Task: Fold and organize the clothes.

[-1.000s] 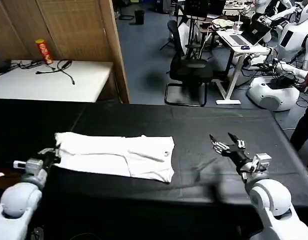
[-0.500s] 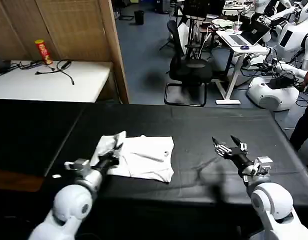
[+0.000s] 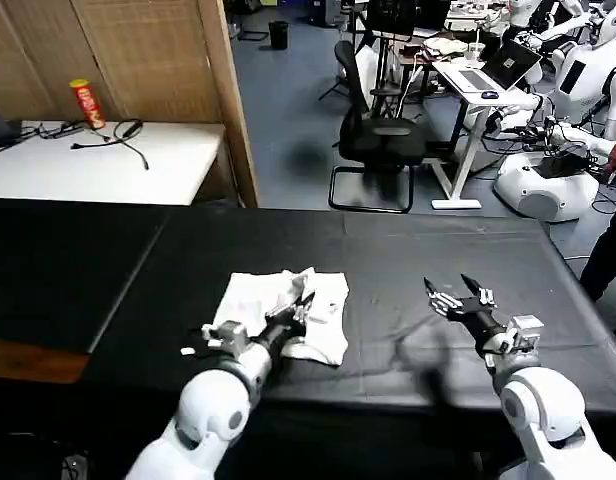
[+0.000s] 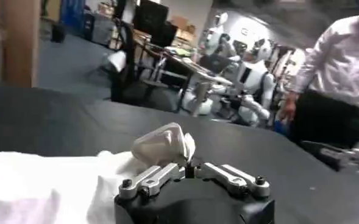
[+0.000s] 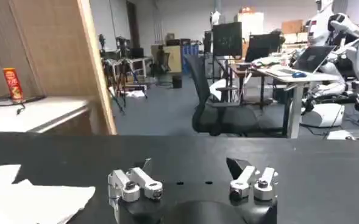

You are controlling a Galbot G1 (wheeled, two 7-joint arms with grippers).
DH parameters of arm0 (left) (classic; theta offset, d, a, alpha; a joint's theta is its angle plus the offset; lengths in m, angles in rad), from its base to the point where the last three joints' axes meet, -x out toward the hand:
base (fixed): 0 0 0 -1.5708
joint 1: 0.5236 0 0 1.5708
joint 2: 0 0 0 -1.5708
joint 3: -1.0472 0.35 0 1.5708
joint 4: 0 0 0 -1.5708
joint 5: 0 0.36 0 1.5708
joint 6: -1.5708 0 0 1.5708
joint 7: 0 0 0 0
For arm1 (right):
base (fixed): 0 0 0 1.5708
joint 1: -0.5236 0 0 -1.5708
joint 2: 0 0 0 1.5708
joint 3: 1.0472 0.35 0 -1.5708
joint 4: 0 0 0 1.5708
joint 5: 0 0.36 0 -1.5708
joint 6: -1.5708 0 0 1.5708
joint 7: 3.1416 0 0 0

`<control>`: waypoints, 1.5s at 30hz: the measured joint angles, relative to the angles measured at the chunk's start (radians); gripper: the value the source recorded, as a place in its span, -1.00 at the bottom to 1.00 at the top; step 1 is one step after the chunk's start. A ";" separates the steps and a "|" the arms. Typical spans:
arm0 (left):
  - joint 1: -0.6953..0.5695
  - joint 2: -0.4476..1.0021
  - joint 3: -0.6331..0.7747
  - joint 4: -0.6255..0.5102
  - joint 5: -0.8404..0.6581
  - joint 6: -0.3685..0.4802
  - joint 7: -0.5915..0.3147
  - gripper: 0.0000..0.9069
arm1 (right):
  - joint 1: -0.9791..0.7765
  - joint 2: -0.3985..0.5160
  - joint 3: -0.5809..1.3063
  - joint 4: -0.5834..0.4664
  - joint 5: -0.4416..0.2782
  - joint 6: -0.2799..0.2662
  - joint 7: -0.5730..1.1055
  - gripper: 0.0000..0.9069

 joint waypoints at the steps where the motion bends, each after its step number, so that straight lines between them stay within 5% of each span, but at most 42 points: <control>1: -0.001 -0.006 0.001 0.008 0.017 -0.008 0.004 -1.00 | 0.000 0.000 -0.001 0.000 -0.001 0.000 -0.001 0.94; 2: -0.002 -0.013 0.001 0.017 0.031 -0.015 0.006 0.46 | -0.001 0.000 -0.003 0.000 -0.003 0.001 -0.003 0.94; 3: -0.003 -0.020 0.001 0.025 0.046 -0.021 0.009 0.94 | -0.002 0.000 -0.008 0.002 -0.006 0.003 -0.006 0.94; 17: 0.003 -0.119 0.010 0.088 0.017 -0.053 0.027 0.94 | 0.017 -0.026 -0.096 -0.001 -0.023 0.006 -0.032 0.94; 37: 0.054 0.067 -0.248 0.087 0.154 -0.151 0.080 0.94 | 0.261 0.051 -0.455 -0.246 -0.279 -0.059 -0.028 0.94; 45: 0.064 0.059 -0.293 0.135 0.108 -0.166 0.102 0.94 | 0.245 0.046 -0.410 -0.215 -0.130 0.049 -0.055 0.94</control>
